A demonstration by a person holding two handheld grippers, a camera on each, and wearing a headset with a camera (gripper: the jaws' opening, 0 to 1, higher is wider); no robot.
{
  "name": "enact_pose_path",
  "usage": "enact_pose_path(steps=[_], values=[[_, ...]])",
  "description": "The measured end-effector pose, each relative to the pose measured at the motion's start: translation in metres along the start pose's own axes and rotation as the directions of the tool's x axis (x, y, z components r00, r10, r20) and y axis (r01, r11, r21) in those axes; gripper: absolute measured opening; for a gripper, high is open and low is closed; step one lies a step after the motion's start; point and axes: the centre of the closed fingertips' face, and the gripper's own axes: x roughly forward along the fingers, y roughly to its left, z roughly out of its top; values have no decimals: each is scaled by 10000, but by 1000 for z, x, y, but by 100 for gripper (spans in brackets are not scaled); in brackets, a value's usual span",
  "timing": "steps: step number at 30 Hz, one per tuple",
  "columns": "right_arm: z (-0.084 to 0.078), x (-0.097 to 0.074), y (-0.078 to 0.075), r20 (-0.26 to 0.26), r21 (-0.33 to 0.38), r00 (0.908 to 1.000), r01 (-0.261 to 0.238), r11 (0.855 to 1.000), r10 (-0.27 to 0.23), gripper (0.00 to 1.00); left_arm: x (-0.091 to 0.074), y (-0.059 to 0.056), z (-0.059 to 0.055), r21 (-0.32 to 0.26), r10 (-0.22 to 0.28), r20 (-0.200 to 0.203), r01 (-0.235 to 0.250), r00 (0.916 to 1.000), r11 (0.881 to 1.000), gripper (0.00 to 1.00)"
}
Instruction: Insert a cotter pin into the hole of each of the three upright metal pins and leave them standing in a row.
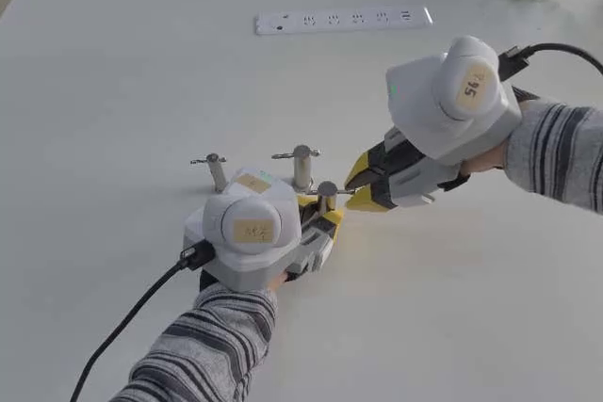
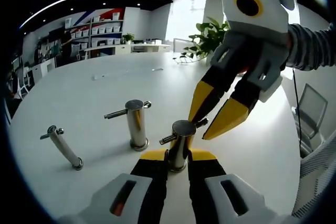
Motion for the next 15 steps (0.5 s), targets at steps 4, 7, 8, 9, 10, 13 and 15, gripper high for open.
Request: enact_pose_path(steps=[4, 7, 8, 9, 10, 13, 15], values=[[-4, -5, 2, 67, 214, 9998, 204, 9996, -205, 7, 1, 0, -1, -80, 25, -15, -25, 10000, 10000, 11], [-6, -8, 1, 129, 413, 9994, 314, 9987, -320, 3, 1, 1, -1, -92, 66, -60, -66, 10000, 9999, 11], [-6, -8, 0, 135, 475, 9992, 381, 9981, -388, 3, 1, 1, -1, -80, 86, -71, -86, 9999, 9999, 11], [-6, -9, 0, 173, 520, 9990, 400, 9978, -410, 1, 2, 1, -1, -95, 91, -73, -91, 9999, 9999, 11], [-3, -9, -1, 268, 648, 9983, 492, 9967, -510, 0, 1, 1, -1, -132, 88, -74, -89, 9999, 9999, 11], [-2, -7, -1, 297, 613, 9984, 457, 9971, -476, 0, 2, 1, -1, -148, 90, -84, -91, 9999, 9998, 11], [-1, -6, 0, 300, 575, 9985, 446, 9974, -464, 0, 2, 1, -2, -132, 90, -94, -91, 9999, 9999, 11]])
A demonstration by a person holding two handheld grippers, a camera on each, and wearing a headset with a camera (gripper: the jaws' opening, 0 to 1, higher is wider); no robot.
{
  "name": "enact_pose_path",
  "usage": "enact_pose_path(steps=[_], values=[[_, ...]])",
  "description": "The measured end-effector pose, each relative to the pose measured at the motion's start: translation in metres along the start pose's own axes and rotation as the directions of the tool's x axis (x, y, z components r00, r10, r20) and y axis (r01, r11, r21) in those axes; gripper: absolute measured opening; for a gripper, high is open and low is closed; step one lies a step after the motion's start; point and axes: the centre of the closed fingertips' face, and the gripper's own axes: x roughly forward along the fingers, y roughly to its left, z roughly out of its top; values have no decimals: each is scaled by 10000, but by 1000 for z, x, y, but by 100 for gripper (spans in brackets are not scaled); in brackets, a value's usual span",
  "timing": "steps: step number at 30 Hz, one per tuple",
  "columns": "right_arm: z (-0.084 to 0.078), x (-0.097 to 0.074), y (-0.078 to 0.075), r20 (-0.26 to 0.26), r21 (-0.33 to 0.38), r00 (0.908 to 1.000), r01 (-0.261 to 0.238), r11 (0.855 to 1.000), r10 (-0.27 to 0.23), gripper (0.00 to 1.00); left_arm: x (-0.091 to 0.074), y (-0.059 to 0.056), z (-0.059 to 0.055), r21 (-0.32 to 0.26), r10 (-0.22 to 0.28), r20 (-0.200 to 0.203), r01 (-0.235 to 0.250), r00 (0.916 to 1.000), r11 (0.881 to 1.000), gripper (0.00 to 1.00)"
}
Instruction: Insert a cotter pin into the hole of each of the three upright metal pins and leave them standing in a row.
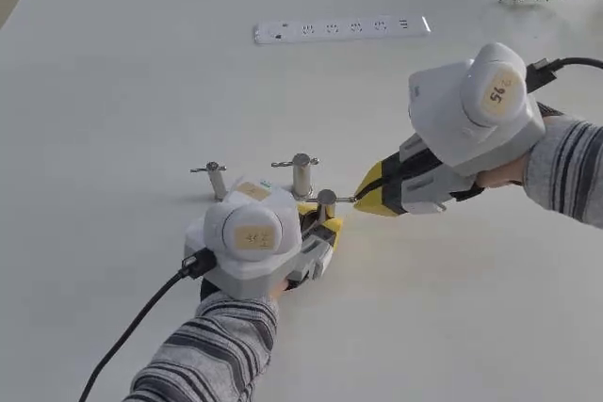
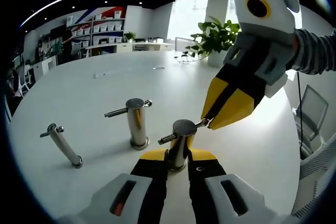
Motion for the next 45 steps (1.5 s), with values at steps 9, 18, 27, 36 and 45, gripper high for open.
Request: enact_pose_path(steps=[9, 18, 27, 36, 45], values=[[8, 6, 3, 88, -87, 9999, -111, 9999, 112, 0, 0, 0, -1, -52, 9, -5, -9, 10000, 10000, 11], [6, 9, -2, 16, -66, 9999, -114, 9999, 114, 0, 0, -1, -2, -90, 10, -34, -10, 10000, 10000, 11], [5, 11, 0, -18, 109, 9999, -126, 9999, 126, 9, -2, 2, -6, 204, 127, -285, -121, 9995, 9997, 20], [15, 14, -5, 388, 337, 9990, 196, 9992, -209, 22, -13, 2, -3, 646, -143, -294, 161, 9995, 9978, 34], [21, 29, -3, 540, 440, 9984, 146, 9989, -169, 20, -24, 0, 0, 325, -318, -196, 324, 9993, 9989, 44]])
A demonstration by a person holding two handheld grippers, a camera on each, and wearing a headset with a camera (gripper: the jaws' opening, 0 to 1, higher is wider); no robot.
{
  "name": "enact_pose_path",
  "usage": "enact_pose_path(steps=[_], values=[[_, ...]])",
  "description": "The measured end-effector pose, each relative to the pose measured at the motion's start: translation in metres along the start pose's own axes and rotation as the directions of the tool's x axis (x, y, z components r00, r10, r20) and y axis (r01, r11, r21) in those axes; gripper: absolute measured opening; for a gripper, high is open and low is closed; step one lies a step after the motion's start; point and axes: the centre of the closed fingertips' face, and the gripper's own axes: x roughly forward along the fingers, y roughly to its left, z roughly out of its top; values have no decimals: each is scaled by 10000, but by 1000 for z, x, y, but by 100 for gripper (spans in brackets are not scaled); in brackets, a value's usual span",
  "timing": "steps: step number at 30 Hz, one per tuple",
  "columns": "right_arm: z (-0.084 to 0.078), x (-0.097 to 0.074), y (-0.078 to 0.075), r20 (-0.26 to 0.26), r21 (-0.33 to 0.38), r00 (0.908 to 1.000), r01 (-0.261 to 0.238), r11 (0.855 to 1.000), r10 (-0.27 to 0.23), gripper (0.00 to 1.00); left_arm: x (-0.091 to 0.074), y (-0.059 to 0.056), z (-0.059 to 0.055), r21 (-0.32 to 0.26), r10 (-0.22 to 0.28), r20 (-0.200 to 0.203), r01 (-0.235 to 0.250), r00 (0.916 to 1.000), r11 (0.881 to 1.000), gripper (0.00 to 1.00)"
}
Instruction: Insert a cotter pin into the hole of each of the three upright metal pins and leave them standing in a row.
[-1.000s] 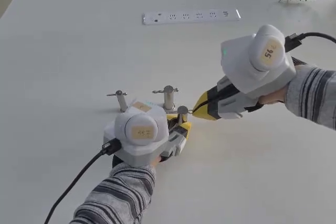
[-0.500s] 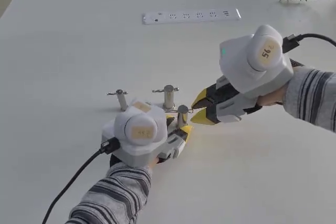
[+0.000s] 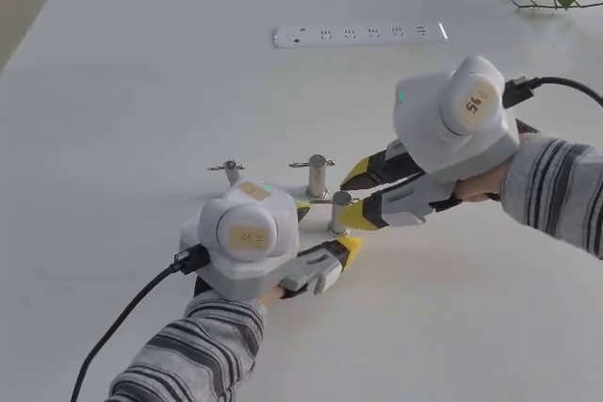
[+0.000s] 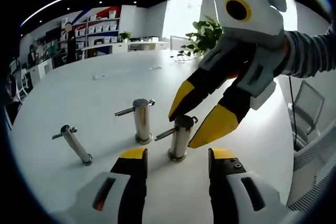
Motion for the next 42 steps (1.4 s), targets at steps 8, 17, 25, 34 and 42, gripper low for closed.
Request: enact_pose_path(steps=[8, 17, 25, 34, 42], values=[[-2, 7, -3, -48, -110, 10000, 87, 9999, -88, 15, -12, 0, 3, 303, -66, 42, 65, 10000, 9995, 53], [0, 8, 3, 35, 48, 10000, 92, 9999, -93, 9, -26, 2, 4, 232, -52, 139, 49, 9999, 9997, 60], [3, 7, 3, 243, 359, 9997, -67, 9993, 58, 9, -35, 2, 5, 159, -50, 174, 47, 9998, 9999, 65], [-1, -2, -7, 133, 83, 9999, -11, 10000, 10, 8, -49, 6, 8, -21, 91, 340, -90, 9994, 10000, 75], [-7, -13, -18, -145, -126, 9999, 46, 9999, -47, 8, -66, 12, 9, -208, 248, 445, -239, 9987, 9995, 82]])
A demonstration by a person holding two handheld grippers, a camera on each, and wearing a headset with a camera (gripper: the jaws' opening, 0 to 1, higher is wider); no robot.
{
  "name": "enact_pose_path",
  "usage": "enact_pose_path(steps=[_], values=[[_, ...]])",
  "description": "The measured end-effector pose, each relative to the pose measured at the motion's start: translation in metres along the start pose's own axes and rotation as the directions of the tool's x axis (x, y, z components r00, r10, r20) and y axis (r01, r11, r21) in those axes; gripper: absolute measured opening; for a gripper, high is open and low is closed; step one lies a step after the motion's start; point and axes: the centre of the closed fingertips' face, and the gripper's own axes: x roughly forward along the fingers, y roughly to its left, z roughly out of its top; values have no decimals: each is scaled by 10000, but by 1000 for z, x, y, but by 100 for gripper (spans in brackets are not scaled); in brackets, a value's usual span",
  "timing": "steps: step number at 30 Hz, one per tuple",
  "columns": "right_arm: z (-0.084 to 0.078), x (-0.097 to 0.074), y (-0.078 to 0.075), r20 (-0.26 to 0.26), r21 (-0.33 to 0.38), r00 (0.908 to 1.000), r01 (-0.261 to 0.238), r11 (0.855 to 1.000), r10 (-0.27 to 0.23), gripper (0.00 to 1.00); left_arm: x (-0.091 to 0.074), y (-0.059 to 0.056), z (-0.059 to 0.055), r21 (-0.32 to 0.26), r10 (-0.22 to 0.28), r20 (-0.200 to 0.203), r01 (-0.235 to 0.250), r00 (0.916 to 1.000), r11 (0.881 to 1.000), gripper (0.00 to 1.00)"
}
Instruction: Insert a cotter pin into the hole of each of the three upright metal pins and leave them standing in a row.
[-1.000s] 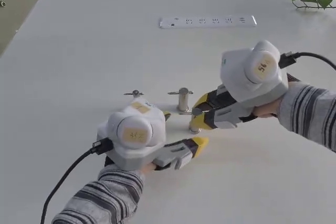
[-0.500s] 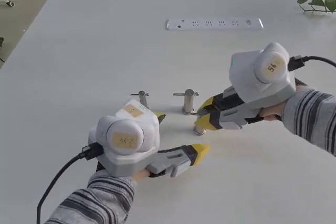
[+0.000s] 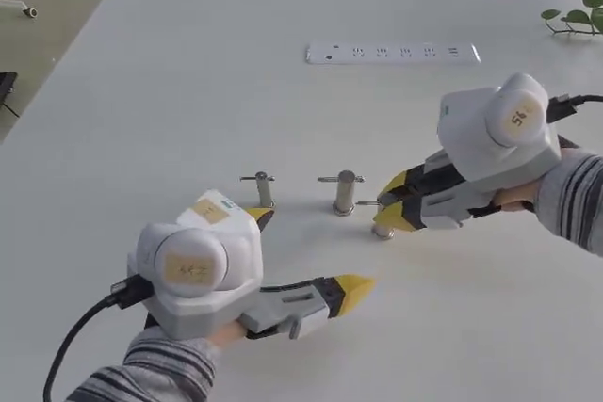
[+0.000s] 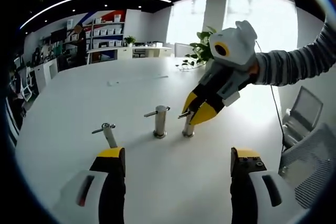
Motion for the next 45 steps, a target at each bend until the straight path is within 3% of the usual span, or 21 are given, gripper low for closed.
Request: enact_pose_path(steps=[8, 17, 26, 45], values=[[-7, -10, -14, -151, -87, 9997, 168, 9998, -169, 8, -18, 10, -3, -42, 268, -21, -268, 9996, 9996, 85], [-13, -12, -27, -388, -227, 9989, 241, 9995, -249, 8, -24, 12, -7, -227, 407, -76, -409, 9991, 9989, 90], [-17, -13, -38, -499, -262, 9983, 294, 9992, -307, 8, -30, 23, 0, -329, 611, 121, -607, 9981, 9976, 92], [-27, -16, -41, -584, -244, 9983, -71, 9997, 57, 9, -42, 35, 5, -346, 743, 291, -732, 9968, 9967, 99]])
